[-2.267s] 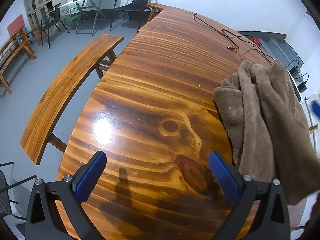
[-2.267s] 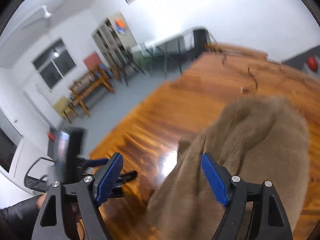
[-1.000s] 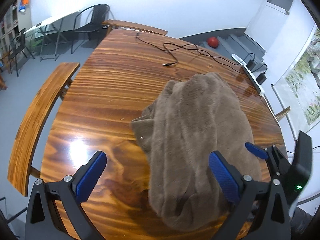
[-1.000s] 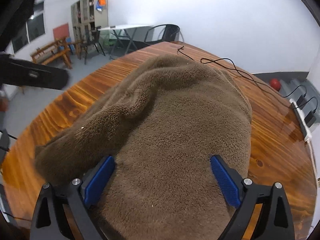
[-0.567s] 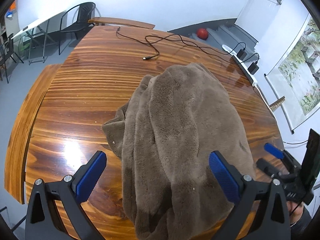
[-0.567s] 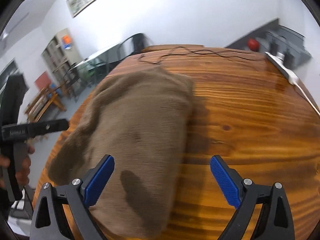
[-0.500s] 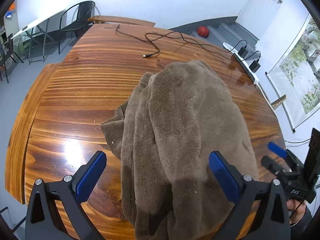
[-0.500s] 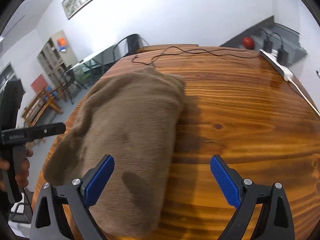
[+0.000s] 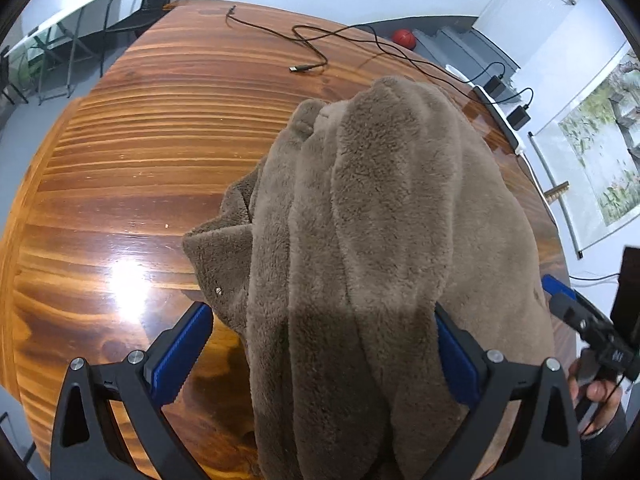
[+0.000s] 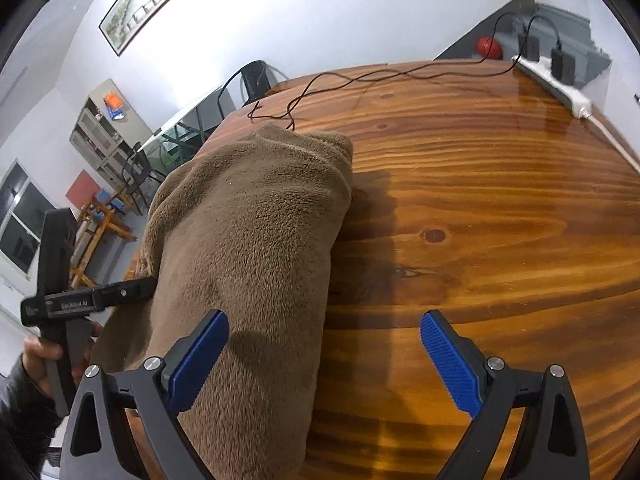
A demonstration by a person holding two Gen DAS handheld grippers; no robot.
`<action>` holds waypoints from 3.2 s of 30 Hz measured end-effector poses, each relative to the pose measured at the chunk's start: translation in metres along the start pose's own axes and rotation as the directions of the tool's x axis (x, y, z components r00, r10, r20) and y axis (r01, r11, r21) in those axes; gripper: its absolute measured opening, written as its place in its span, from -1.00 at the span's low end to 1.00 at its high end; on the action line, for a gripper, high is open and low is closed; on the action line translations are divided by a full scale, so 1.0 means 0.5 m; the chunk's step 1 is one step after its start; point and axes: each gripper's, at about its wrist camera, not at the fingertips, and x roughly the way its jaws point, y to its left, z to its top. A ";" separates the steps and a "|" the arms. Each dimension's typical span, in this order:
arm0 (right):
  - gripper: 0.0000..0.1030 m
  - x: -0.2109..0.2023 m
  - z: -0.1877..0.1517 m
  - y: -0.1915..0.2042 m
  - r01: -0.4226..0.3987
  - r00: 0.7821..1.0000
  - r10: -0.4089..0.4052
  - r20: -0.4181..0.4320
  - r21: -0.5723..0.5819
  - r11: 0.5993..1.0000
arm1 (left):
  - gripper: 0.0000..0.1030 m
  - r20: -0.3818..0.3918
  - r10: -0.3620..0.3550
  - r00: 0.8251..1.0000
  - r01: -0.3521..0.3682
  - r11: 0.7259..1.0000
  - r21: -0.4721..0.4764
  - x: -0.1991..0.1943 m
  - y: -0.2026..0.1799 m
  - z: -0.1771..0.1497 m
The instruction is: Fold clothes
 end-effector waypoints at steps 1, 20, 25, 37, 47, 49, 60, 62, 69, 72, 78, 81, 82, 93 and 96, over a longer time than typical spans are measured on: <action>0.91 0.009 0.004 -0.002 -0.012 1.000 0.012 -0.009 0.007 1.000 | 1.00 -0.008 -0.018 1.000 0.018 1.000 -0.015 0.004 0.008 -0.001; 0.91 0.129 0.050 -0.029 -0.228 0.966 0.241 -0.090 0.130 0.965 | 1.00 -0.080 -0.191 0.978 0.185 0.980 -0.077 0.047 0.054 -0.003; 0.91 0.157 0.042 -0.047 -0.311 0.933 0.342 -0.109 0.233 0.922 | 1.00 -0.080 -0.197 0.977 0.192 0.979 -0.066 0.051 0.051 0.004; 0.61 0.185 0.041 0.029 -0.308 0.930 0.329 -0.164 0.142 0.941 | 0.43 -0.057 -0.222 0.973 0.221 0.975 -0.017 0.032 0.038 0.000; 0.06 0.121 0.041 0.074 -0.240 0.962 0.245 -0.117 0.057 0.969 | 0.07 -0.026 -0.149 0.989 0.150 0.986 0.070 -0.001 -0.016 -0.009; 0.05 0.103 0.037 0.078 -0.230 0.967 0.234 -0.103 0.049 0.972 | 0.06 -0.026 -0.150 0.988 0.152 0.986 0.076 -0.006 -0.024 -0.015; 0.04 -0.041 -0.017 0.043 -0.174 0.984 0.176 -0.021 0.072 0.982 | 0.05 -0.029 -0.204 0.978 0.206 0.963 0.174 -0.044 -0.149 -0.057; 0.05 -0.087 -0.029 0.024 -0.158 0.987 0.158 0.005 0.082 0.984 | 0.05 -0.032 -0.227 0.973 0.229 0.953 0.199 -0.049 -0.193 -0.069; 0.05 -0.257 -0.088 -0.084 -0.060 0.996 0.051 0.071 0.137 0.989 | 0.05 -0.103 -0.307 0.946 0.323 0.906 0.273 0.020 -0.454 -0.119; 0.05 -0.343 -0.144 -0.163 -0.009 0.997 -0.005 0.079 0.182 0.983 | 0.05 -0.137 -0.322 0.937 0.349 0.888 0.300 0.042 -0.533 -0.155; 0.05 -0.445 -0.206 -0.276 0.069 0.994 -0.087 0.069 0.223 0.972 | 0.05 -0.165 -0.319 0.933 0.356 0.882 0.309 0.094 -0.666 -0.208; 0.05 -0.474 -0.225 -0.330 0.095 0.993 -0.108 0.051 0.213 0.972 | 0.05 -0.161 -0.306 0.938 0.343 0.886 0.313 0.112 -0.715 -0.230; 0.05 -0.479 -0.229 -0.347 0.100 0.993 -0.112 0.043 0.210 0.972 | 0.05 -0.157 -0.296 0.942 0.332 0.886 0.323 0.122 -0.733 -0.238; 0.06 -0.469 -0.255 -0.476 0.150 0.989 -0.149 -0.015 0.171 0.974 | 0.13 -0.118 -0.186 0.975 0.216 0.913 0.346 0.148 -0.795 -0.295; 0.09 -0.455 -0.256 -0.486 0.176 0.984 -0.174 -0.022 0.131 0.976 | 0.19 -0.113 -0.175 0.978 0.204 0.918 0.342 0.156 -0.793 -0.299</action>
